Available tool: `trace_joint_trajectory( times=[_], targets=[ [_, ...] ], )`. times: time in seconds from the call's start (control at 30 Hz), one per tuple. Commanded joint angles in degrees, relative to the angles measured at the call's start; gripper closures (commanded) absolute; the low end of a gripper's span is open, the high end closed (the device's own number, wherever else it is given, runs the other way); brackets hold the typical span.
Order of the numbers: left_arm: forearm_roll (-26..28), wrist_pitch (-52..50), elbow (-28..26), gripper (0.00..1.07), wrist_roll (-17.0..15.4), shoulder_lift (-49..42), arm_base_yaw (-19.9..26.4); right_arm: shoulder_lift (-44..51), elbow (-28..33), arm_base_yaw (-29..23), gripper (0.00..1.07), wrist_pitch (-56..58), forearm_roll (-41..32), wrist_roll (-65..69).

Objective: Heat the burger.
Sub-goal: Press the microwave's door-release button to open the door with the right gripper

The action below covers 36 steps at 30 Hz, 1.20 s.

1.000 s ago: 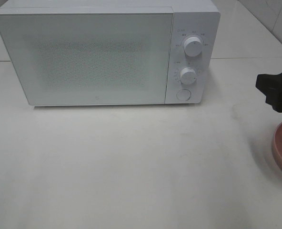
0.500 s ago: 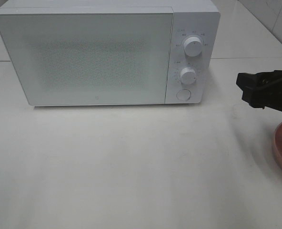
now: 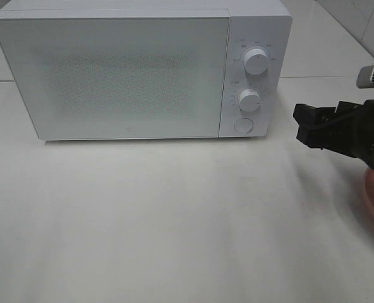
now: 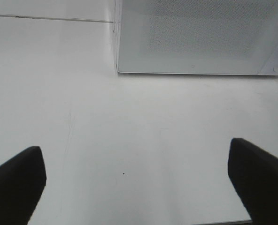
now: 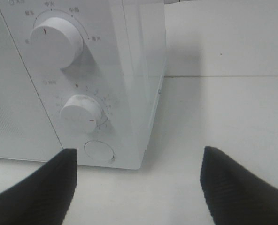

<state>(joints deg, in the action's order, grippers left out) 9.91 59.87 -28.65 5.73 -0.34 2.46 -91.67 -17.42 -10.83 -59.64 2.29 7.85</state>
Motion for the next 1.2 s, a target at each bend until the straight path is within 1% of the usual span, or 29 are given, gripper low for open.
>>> trace_joint_trajectory(
  times=[0.03,0.07,0.1,0.13,0.17,0.2,0.3,0.4,0.43,0.47,0.5,0.53,0.57,0.6,0.63,0.67,0.7,0.77,0.83,0.87,1.2],
  targets=[
    [0.40,-0.57,0.29,0.09,-0.06,-1.38,-0.17,-2.58,0.00,-2.69,0.35,-3.04,-4.07,-0.40],
    [0.40,-0.57,0.29,0.09,-0.06,-1.38,-0.17,-3.78,0.00,-4.76,0.35,-3.38,-7.96,-1.32],
    [0.40,-0.57,0.29,0.09,-0.06,-1.38,-0.17,-3.78,0.00,-4.76,0.35,-3.38,-7.96,-1.32],
    [0.40,-0.57,0.29,0.09,-0.06,-1.38,-0.17,-4.70,0.00,-6.99,0.35,-4.35,-12.03,-3.38],
    [0.40,-0.57,0.29,0.09,-0.06,-1.38,-0.17,-5.10,0.00,-8.19,0.35,-4.93,-13.52,-4.24],
    [0.40,-0.57,0.29,0.09,-0.06,-1.38,-0.17,-5.10,0.00,-8.19,0.35,-4.93,-13.52,-4.24],
    [0.40,-0.57,0.29,0.09,-0.06,-1.38,-0.17,-6.07,0.00,-14.04,0.35,-7.28,-21.89,-8.54],
    [0.40,-0.57,0.29,0.09,-0.06,-1.38,-0.17,-6.13,0.00,-15.41,0.35,-7.51,-23.89,-9.57],
    [0.40,-0.57,0.29,0.09,-0.06,-1.38,-0.17,-6.13,0.00,-18.11,0.35,-7.62,-27.44,-11.57],
    [0.40,-0.57,0.29,0.09,-0.06,-1.38,-0.17,-6.13,0.00,-19.31,0.35,-7.62,-28.82,-12.43],
    [0.40,-0.57,0.29,0.09,-0.06,-1.38,-0.17,-6.13,0.00,-19.31,0.35,-7.62,-28.82,-12.43],
    [0.40,-0.57,0.29,0.09,-0.06,-1.38,-0.17,-6.13,-0.11,-21.49,0.35,-7.62,-32.26,-14.38],
    [0.40,-0.57,0.29,0.09,-0.06,-1.38,-0.17,-6.13,-0.06,-22.46,0.35,-7.62,-33.80,-15.24],
    [0.40,-0.57,0.29,0.09,-0.06,-1.38,-0.17,-6.13,-0.06,-22.46,0.35,-7.62,-33.80,-15.24],
    [0.40,-0.57,0.29,0.09,-0.06,-1.38,-0.17,-6.13,-0.06,-24.69,0.35,-7.62,-37.53,-16.44],
    [0.40,-0.57,0.29,0.09,-0.06,-1.38,-0.17,-6.13,-0.06,-25.73,0.35,-7.62,-39.36,-16.62],
    [0.40,-0.57,0.29,0.09,-0.06,-1.38,-0.17,-6.13,-0.06,-25.73,0.35,-7.62,-39.36,-16.62],
    [0.40,-0.57,0.29,0.09,-0.06,-1.38,-0.17,-6.13,-0.06,-29.22,0.35,-7.62,-43.66,-17.02],
    [0.40,-0.57,0.29,0.09,-0.06,-1.38,-0.17,-6.13,-0.06,-29.79,0.35,-7.62,-43.83,-17.42],
    [0.40,-0.57,0.29,0.09,-0.06,-1.38,-0.17,-6.19,-0.06,-30.94,0.35,-7.62,-44.06,-18.28],
    [0.40,-0.57,0.29,0.09,-0.06,-1.38,-0.17,-6.36,-0.06,-33.40,0.35,-7.39,-44.00,-17.99]
  ],
)
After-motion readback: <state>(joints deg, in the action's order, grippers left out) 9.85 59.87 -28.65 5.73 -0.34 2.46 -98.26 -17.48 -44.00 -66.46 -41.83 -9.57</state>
